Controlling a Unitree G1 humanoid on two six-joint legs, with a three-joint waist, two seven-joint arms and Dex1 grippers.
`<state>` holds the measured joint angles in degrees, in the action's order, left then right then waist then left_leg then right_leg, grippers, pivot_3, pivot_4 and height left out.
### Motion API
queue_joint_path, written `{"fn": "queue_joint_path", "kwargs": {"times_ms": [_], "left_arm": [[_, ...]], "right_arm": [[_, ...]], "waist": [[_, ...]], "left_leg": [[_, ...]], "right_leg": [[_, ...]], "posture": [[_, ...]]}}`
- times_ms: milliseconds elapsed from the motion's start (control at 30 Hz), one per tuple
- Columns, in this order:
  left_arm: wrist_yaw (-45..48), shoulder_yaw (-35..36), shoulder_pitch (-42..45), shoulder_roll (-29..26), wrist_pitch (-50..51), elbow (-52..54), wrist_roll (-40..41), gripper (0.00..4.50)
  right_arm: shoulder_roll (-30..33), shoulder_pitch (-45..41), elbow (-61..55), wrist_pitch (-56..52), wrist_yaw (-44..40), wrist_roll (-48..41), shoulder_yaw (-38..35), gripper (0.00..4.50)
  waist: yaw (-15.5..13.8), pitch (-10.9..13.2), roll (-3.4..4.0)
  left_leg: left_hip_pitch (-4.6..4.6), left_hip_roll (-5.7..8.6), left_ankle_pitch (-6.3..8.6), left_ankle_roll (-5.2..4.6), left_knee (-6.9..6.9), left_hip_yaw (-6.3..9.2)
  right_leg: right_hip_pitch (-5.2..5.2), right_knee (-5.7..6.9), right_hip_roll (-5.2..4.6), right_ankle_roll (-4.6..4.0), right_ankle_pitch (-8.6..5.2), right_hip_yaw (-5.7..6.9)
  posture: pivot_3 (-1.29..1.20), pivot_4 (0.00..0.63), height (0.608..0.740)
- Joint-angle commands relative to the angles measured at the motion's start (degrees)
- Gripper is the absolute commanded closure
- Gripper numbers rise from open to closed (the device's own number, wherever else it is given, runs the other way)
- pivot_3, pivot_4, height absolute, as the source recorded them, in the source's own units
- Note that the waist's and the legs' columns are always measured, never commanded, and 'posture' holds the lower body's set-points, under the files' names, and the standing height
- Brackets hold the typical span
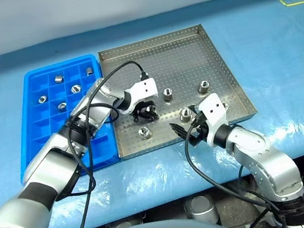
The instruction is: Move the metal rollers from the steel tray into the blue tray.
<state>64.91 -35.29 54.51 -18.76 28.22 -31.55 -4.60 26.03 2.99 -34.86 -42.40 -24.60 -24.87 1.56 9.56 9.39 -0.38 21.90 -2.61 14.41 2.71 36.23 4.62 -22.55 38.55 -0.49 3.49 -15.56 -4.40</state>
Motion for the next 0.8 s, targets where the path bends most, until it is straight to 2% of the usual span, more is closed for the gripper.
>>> {"fn": "queue_joint_path", "kwargs": {"times_ms": [33, 133, 167, 300, 467, 633, 800], "left_arm": [[0.8, 2.9, 0.0, -1.4, 0.1, 4.2, 0.1, 2.81], [-2.5, 8.9, -1.0, -1.8, 2.3, 8.6, 3.0, 2.81], [-5.3, 13.8, -2.8, -2.0, 4.4, 12.5, 5.3, 2.81], [-17.6, 28.9, -12.7, -2.4, 11.0, 28.9, 9.4, 2.81], [-32.1, 42.3, -26.7, -0.3, 14.7, 47.9, 10.0, 2.81], [-43.8, 49.6, -36.2, 2.5, 14.3, 57.6, 8.6, 2.81], [-53.1, 52.4, -43.6, 5.4, 10.5, 58.1, 6.1, 2.81]], "right_arm": [[-0.4, -1.4, -1.0, 1.1, 0.0, -0.1, 0.1, 0.0], [-0.7, -3.2, -0.4, 1.3, -0.4, 0.1, 1.4, 0.0], [-0.9, -3.9, -0.3, 1.4, -0.5, 0.2, 2.2, 0.0], [-3.0, -7.3, 0.3, 2.0, 0.5, 1.7, 5.4, 0.0], [-6.5, -12.9, 3.0, 3.5, 0.3, 3.6, 10.2, 0.0], [-9.0, -18.0, 7.5, 5.6, -1.5, 5.7, 14.7, 0.0], [-11.7, -22.7, 12.8, 9.1, -4.3, 8.9, 20.8, 0.0]], "waist": [[0.0, 0.0, 0.0], [-0.1, 0.0, 0.0], [-0.1, 0.0, 0.02], [0.0, 0.0, 0.06], [-0.9, 0.0, 0.08], [-3.5, 0.0, 0.05], [-5.6, 0.0, 0.03]], "left_leg": [[0.0, 0.0, 0.0, 0.0, 0.0, -0.01], [0.0, 0.0, 0.0, 0.0, 0.06, 0.0], [0.01, 0.0, 0.0, 0.0, 0.1, 0.0], [-0.07, -0.04, 0.0, -0.02, 0.1, -0.03], [-0.12, -0.04, -0.01, 0.01, 0.16, 0.01], [-0.1, -0.02, -0.02, 0.04, 0.36, 0.05], [-0.12, -0.01, -0.02, 0.05, 0.47, 0.07]], "right_leg": [[-0.01, 0.03, 0.0, 0.0, 0.0, -0.01], [-0.03, 0.12, 0.0, -0.01, 0.0, -0.02], [-0.04, 0.14, 0.0, 0.0, -0.01, -0.02], [-0.07, 0.25, 0.02, -0.06, 0.01, -0.12], [-0.05, 0.41, 0.01, -0.26, 0.12, -0.1], [0.04, 0.42, -0.04, -0.25, 0.14, 0.02], [0.08, 0.43, -0.04, -0.24, 0.16, 0.07]], "posture": [[-0.18, 0.15, 0.74], [-0.17, 0.15, 0.74], [-0.16, 0.15, 0.74], [-0.14, 0.15, 0.74], [-0.08, 0.15, 0.74], [-0.02, 0.15, 0.74], [0.0, 0.15, 0.74]]}}
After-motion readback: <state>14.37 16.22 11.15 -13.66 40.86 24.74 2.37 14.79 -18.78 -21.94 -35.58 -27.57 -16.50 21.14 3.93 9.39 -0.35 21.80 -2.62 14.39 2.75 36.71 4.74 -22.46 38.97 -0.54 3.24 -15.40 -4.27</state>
